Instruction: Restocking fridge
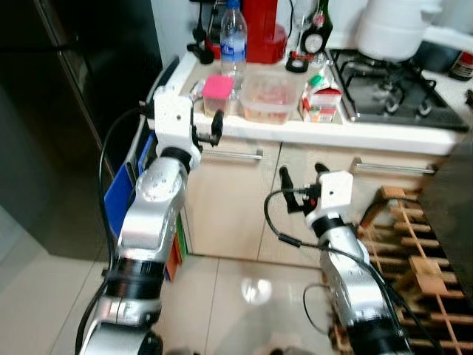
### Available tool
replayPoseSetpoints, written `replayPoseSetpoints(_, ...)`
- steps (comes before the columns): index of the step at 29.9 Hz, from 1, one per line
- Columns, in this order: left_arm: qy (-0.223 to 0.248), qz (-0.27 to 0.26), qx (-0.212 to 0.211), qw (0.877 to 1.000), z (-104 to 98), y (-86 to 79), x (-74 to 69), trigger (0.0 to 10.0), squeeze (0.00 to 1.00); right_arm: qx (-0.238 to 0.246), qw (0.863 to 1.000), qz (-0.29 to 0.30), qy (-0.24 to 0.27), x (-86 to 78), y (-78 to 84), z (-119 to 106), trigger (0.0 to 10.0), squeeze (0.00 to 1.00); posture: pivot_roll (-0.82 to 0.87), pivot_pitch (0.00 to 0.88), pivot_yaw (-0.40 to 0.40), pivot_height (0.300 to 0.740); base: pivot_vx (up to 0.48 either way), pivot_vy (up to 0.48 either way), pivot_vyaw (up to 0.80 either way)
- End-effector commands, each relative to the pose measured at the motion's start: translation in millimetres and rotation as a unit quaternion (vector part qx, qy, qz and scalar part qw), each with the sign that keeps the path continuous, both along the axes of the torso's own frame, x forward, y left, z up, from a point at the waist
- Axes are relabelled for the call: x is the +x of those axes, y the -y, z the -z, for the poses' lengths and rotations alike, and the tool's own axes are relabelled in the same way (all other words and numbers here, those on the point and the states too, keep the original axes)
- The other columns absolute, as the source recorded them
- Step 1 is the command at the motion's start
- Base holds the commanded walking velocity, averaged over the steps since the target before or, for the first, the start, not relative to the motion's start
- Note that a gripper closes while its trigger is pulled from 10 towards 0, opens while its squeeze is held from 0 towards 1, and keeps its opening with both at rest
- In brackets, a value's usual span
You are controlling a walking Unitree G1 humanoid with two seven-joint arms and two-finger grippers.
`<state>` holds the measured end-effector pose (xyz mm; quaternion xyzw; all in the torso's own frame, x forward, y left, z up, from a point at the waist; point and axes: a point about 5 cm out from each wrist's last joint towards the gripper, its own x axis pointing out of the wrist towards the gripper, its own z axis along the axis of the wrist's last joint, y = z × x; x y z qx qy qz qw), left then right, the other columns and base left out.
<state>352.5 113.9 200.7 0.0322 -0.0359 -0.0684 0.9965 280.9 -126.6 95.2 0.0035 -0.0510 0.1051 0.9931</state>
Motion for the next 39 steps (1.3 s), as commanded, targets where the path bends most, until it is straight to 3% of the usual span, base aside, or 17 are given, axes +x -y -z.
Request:
replayPoseSetpoints(1, -0.012, -0.011, 0.008, 1.0, 5, -1.2, 4.7, 10.0, 0.0, -0.009, 1.0, -0.007, -0.002, 0.2, 0.6, -3, 10.0, 0.0, -0.1, 0.065, -0.014, 0.74, 0.0, 0.0, 0.0)
replayPoseSetpoints(5, 0.009, -0.015, 0.02, 1.0, -2, -2.8, 12.2, 10.0, 0.0, -0.013, 1.0, -0.001, -0.001, -3.4, 5.8, -6, 10.0, 0.0, -0.12, 0.054, -0.009, 0.74, 0.0, 0.0, 0.0)
replayPoseSetpoints(8, 0.027, -0.01, 0.019, 0.999, -3, -10.9, 6.9, 10.0, 0.0, -0.007, 1.0, 0.015, 0.006, -0.9, 10.9, -11, 10.0, 0.0, -0.11, 0.038, 0.002, 0.74, 0.0, 0.0, 0.0)
replayPoseSetpoints(10, 0.046, 0.015, 0.004, 0.999, -2, -13.9, -6.8, 10.0, 0.0, 0.003, 0.999, 0.035, 0.019, 1.4, 14.6, -19, 10.0, 0.0, -0.09, 0.026, 0.009, 0.74, 0.0, 0.0, 0.0)
replayPoseSetpoints(12, 0.047, 0.021, 0.016, 0.999, 10, -21.0, -24.7, 10.0, 0.0, 0.013, 0.998, 0.055, 0.038, 1.2, 17.6, -30, 10.0, 0.0, -0.07, 0.011, 0.017, 0.74, 0.0, 0.0, 0.0)
replayPoseSetpoints(15, 0.001, 0.013, 0.014, 1.0, 39, -37.6, -52.4, 10.0, 0.0, 0.007, 0.996, 0.074, 0.058, -6.5, 23.4, -39, 10.0, 0.0, -0.05, 0.0, 0.028, 0.74, 0.0, 0.0, 0.0)
replayPoseSetpoints(16, -0.026, 0.021, 0.024, 0.999, 56, -45.2, -67.6, 10.0, 0.0, -0.004, 0.995, 0.075, 0.058, -13.6, 25.8, -38, 10.0, 0.0, -0.05, 0.0, 0.029, 0.74, 0.0, 0.0, 0.0)
replayPoseSetpoints(18, -0.044, 0.039, 0.036, 0.998, 69, -48.1, -81.3, 10.0, 0.0, -0.016, 0.996, 0.075, 0.054, -20.0, 28.1, -34, 10.0, 0.0, -0.05, 0.0, 0.025, 0.74, 0.0, 0.0, 0.0)
replayPoseSetpoints(19, -0.045, 0.073, 0.052, 0.995, 75, -44.2, -90.9, 10.0, 0.0, -0.019, 0.996, 0.078, 0.041, -24.0, 30.4, -26, 10.0, 0.0, -0.04, 0.0, 0.022, 0.74, 0.0, 0.0, 0.0)
replayPoseSetpoints(21, -0.03, 0.092, 0.063, 0.993, 75, -40.9, -99.0, 10.0, 0.0, -0.016, 0.996, 0.089, 0.027, -29.6, 34.1, -18, 10.0, 0.0, -0.04, 0.0, 0.019, 0.74, 0.0, 0.0, 0.0)
replayPoseSetpoints(25, -0.011, 0.049, 0.047, 0.998, 65, -46.7, -96.3, 10.0, 0.0, -0.01, 0.994, 0.1, 0.03, -33.5, 35.4, -19, 10.0, 0.0, -0.04, 0.0, 0.015, 0.74, 0.0, 0.0, 0.0)
replayPoseSetpoints(26, 0.02, 0.01, 0.018, 1.0, 46, -48.3, -91.6, 10.0, 0.0, -0.005, 0.993, 0.113, 0.042, -35.4, 35.7, -28, 10.0, 0.0, -0.04, 0.0, 0.003, 0.74, 0.0, 0.0, 0.0)
replayPoseSetpoints(28, 0.035, 0.003, 0.006, 0.999, 38, -47.2, -90.9, 10.0, 0.0, -0.004, 0.992, 0.118, 0.047, -35.9, 35.9, -32, 10.0, 0.0, -0.04, 0.0, 0.001, 0.74, 0.0, 0.0, 0.0)
replayPoseSetpoints(29, 0.101, 0.019, 0.013, 0.995, 11, -38.2, -91.5, 10.0, 0.0, -0.017, 0.988, 0.121, 0.091, -37.0, 35.2, -51, 10.0, 0.0, -0.03, 0.0, -0.004, 0.74, 0.48, 0.0, 0.0)
replayPoseSetpoints(32, 0.156, 0.022, 0.022, 0.987, -8, -34.7, -91.4, 10.0, 0.0, -0.017, 0.983, 0.128, 0.127, -37.6, 36.6, -66, 10.0, 0.0, -0.04, 0.0, -0.003, 0.74, 0.48, 0.0, 0.0)
replayPoseSetpoints(35, 0.178, 0.023, 0.024, 0.984, -14, -33.1, -90.1, 10.0, 0.0, -0.025, 0.979, 0.123, 0.159, -35.7, 33.8, -77, 10.0, 0.0, -0.04, 0.0, 0.002, 0.74, 0.48, 0.0, 0.0)
replayPoseSetpoints(39, 0.159, 0.017, 0.027, 0.987, -6, -35.4, -81.2, 10.0, 0.0, -0.036, 0.98, 0.118, 0.154, -28.2, 29.3, -72, 10.0, 0.0, -0.05, 0.0, 0.008, 0.74, 0.472, 0.0, 0.0)
